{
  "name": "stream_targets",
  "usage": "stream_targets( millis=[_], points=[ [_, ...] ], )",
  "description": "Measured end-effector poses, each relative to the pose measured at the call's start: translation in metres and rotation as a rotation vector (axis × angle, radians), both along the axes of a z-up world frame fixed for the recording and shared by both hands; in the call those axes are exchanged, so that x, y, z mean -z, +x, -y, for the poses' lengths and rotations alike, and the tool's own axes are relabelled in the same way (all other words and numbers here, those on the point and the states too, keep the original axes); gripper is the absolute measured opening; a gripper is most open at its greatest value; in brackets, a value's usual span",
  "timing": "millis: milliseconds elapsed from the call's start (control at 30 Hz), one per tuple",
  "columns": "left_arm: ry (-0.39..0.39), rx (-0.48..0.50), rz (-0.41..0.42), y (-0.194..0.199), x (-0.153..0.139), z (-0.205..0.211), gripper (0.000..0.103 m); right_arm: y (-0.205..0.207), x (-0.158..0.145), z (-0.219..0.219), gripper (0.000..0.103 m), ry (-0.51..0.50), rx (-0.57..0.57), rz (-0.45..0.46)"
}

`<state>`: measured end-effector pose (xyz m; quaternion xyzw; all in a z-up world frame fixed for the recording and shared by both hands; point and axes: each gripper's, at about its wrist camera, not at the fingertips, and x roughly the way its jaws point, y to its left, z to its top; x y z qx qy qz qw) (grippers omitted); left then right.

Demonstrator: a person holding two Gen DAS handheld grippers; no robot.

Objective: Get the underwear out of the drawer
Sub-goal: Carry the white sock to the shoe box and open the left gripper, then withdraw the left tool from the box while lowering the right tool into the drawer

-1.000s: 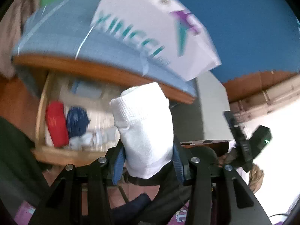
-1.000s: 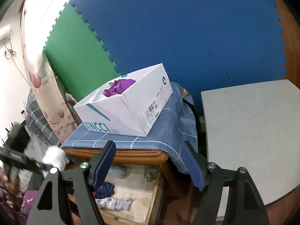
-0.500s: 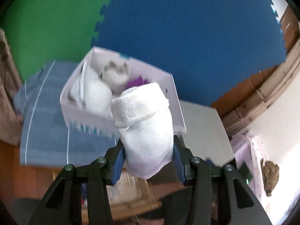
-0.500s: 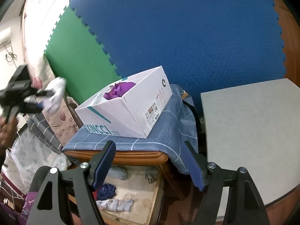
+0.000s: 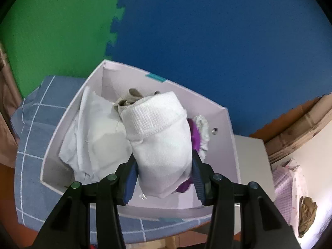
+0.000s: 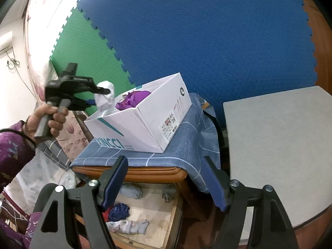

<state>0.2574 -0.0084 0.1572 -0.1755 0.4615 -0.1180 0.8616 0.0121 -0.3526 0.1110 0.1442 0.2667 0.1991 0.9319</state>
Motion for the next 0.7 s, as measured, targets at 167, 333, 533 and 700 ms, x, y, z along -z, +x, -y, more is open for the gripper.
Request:
stream_targets(
  millis=[167, 333, 533, 700],
  points=[
    [-0.002, -0.003, -0.054, 0.011, 0.028, 0.002, 0.044, 0.000, 0.000, -0.001, 0.074, -0.004, -0.002, 0.001],
    [0.041, 0.021, -0.063, 0.012, 0.042, 0.010, 0.047, 0.000, 0.000, -0.001, 0.074, -0.006, -0.003, -0.001],
    [0.109, 0.048, -0.020, 0.004, 0.040, 0.023, 0.076, 0.001, -0.001, -0.003, 0.074, -0.021, -0.004, -0.007],
    [0.100, 0.032, 0.073, -0.026, 0.017, 0.013, 0.090, 0.001, 0.000, -0.004, 0.074, -0.037, -0.002, -0.013]
  ],
)
